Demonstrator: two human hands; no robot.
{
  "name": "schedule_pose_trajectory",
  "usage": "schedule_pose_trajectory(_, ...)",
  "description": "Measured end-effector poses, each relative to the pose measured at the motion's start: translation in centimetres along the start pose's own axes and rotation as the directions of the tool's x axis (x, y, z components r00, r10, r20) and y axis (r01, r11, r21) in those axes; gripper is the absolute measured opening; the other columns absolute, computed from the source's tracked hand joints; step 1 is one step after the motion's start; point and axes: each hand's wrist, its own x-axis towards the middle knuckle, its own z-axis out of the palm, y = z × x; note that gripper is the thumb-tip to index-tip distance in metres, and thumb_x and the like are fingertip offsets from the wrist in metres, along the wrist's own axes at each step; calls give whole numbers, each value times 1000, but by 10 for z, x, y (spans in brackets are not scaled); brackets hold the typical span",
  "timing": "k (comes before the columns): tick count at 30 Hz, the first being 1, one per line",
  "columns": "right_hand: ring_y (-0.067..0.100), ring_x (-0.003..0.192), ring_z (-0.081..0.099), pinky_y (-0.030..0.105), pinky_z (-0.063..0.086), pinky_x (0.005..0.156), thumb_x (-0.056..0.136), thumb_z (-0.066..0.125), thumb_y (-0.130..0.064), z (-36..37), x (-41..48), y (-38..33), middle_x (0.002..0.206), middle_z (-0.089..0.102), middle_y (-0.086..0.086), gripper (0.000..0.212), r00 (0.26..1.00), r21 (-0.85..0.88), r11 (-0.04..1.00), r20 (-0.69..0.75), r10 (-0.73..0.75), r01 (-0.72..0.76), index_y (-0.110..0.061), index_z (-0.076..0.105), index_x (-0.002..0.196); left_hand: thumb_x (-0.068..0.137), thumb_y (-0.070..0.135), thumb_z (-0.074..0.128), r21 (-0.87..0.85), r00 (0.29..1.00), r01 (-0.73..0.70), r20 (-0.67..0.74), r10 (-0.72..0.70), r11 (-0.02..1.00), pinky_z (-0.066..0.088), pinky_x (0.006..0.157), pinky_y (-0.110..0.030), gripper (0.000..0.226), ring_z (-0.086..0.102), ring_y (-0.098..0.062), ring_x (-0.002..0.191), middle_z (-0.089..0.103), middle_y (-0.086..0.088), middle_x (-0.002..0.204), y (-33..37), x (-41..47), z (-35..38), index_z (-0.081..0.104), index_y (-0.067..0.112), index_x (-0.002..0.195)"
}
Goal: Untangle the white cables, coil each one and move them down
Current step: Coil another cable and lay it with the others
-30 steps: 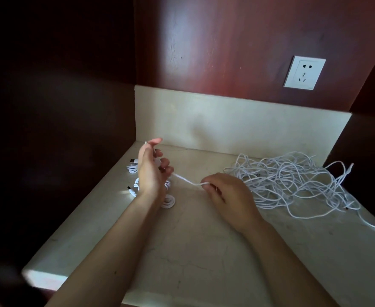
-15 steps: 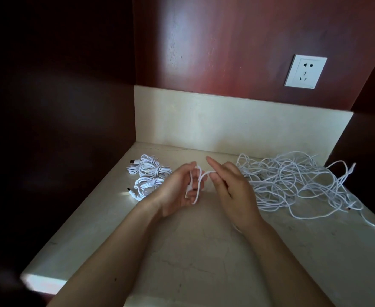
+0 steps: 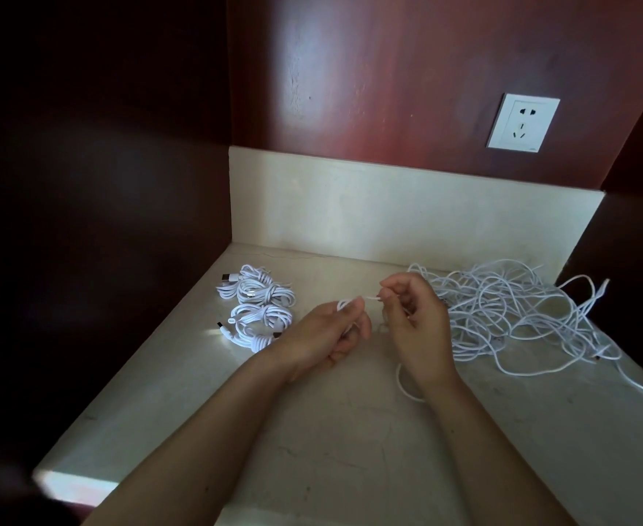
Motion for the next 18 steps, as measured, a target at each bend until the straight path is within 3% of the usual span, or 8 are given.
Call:
schedule_pose_trajectory(4, 6, 76, 67, 33, 51, 66, 95, 57, -20, 2, -4, 2, 80, 71, -13, 11, 997, -199, 980, 71, 2, 12, -31, 61, 96, 106, 32, 32, 164, 933, -145, -305, 190, 976, 35, 53, -16, 40, 43, -2, 46, 52, 0, 55, -10, 9, -6, 69, 18, 107)
schedule_pose_trajectory(7, 0, 79, 67, 34, 55, 69, 97, 56, -26, 3, -6, 1, 84, 72, -17, 9, 983, -356, 929, 179, -35, 98, -31, 62, 97, 105, 34, 35, 149, 850, -248, -440, 289, 957, 38, 63, -15, 37, 51, 3, 61, 71, -1, 85, -15, 13, -7, 69, 19, 101)
schedule_pose_trajectory(10, 8, 82, 66, 38, 53, 72, 97, 48, -37, 4, -7, 2, 90, 72, -13, 20, 956, -440, 871, 274, -100, 217, -29, 67, 100, 107, 25, 32, 87, 816, -275, -505, 280, 957, 42, 67, -12, 41, 59, 0, 77, 74, 0, 99, -11, 12, -7, 69, 8, 100)
schedule_pose_trajectory(13, 18, 84, 65, 36, 52, 74, 97, 44, -38, 5, -8, 6, 91, 73, -4, 29, 919, -494, 812, 373, -126, 312, -29, 70, 106, 107, 26, 28, -16, 788, -305, -565, 243, 952, 44, 68, -13, 42, 68, -7, 84, 76, -4, 90, -5, 11, -9, 64, 9, 94)
schedule_pose_trajectory(16, 22, 83, 65, 34, 50, 71, 95, 48, -26, 7, -11, 8, 92, 73, 0, 33, 842, -486, 775, 529, -107, 404, -28, 66, 123, 107, 31, 28, -280, 745, -369, -659, 101, 886, 51, 59, -24, 43, 65, -18, 58, 62, -5, 57, 1, 13, -11, 53, 11, 79)
schedule_pose_trajectory(18, 22, 78, 61, 35, 47, 69, 95, 45, -28, 8, -10, 10, 84, 70, 0, 36, 812, -506, 745, 578, -81, 435, -30, 64, 125, 107, 32, 26, -392, 687, -439, -727, 21, 808, 43, 46, -24, 42, 45, -16, 40, 41, 1, 46, 4, 14, -15, 44, 13, 76)
